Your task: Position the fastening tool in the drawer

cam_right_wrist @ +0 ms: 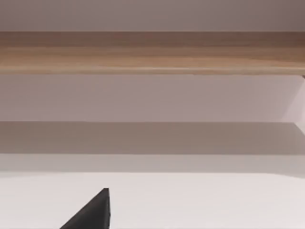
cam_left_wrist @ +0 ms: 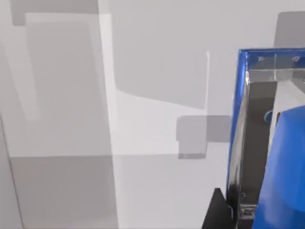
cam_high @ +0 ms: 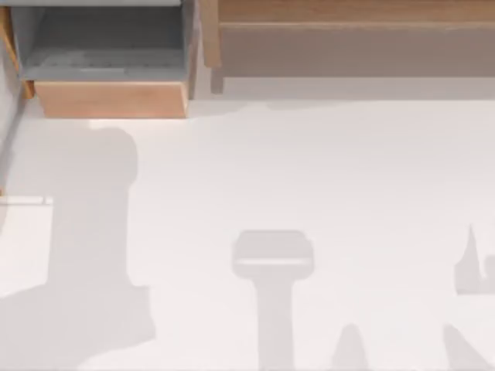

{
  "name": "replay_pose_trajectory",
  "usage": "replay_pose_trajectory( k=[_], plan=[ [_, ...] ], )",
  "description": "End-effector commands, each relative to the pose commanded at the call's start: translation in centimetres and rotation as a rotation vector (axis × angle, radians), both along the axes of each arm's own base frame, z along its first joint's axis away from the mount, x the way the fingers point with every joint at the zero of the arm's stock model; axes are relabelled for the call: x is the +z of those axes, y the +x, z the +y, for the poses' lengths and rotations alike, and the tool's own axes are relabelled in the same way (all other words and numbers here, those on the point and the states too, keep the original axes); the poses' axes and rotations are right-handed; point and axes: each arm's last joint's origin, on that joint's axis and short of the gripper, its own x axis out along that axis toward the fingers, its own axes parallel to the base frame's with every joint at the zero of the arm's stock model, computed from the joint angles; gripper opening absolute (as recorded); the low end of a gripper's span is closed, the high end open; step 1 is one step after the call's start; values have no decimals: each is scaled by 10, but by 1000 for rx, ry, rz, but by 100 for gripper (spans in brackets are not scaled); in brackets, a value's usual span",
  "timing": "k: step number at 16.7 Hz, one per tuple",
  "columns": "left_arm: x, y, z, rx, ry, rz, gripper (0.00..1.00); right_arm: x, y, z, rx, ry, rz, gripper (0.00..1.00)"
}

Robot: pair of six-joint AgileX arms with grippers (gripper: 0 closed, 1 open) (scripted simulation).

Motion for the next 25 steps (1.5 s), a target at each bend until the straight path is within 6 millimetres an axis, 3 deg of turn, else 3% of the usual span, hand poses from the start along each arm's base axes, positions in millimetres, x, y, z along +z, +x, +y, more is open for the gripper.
replay_pose_trajectory(
  k=[5,8,11,15,17,22,25],
  plan=[
    [94,-27,-7,-104,69,-216,0,0,0,0,0,0,0,100],
    [111,-34,-10,-133,84,-275,0,0,0,0,0,0,0,100],
    [81,-21,-6,-98,54,-217,0,0,0,0,0,0,0,100],
    [5,-2,1,-12,0,-34,0,0,0,0,0,0,0,100],
    [-21,2,-1,13,-15,41,0,0,0,0,0,0,0,100],
    [-28,3,-2,17,-20,62,0,0,0,0,0,0,0,100],
    [-28,3,-2,17,-20,62,23,0,0,0,0,0,0,100]
  ],
)
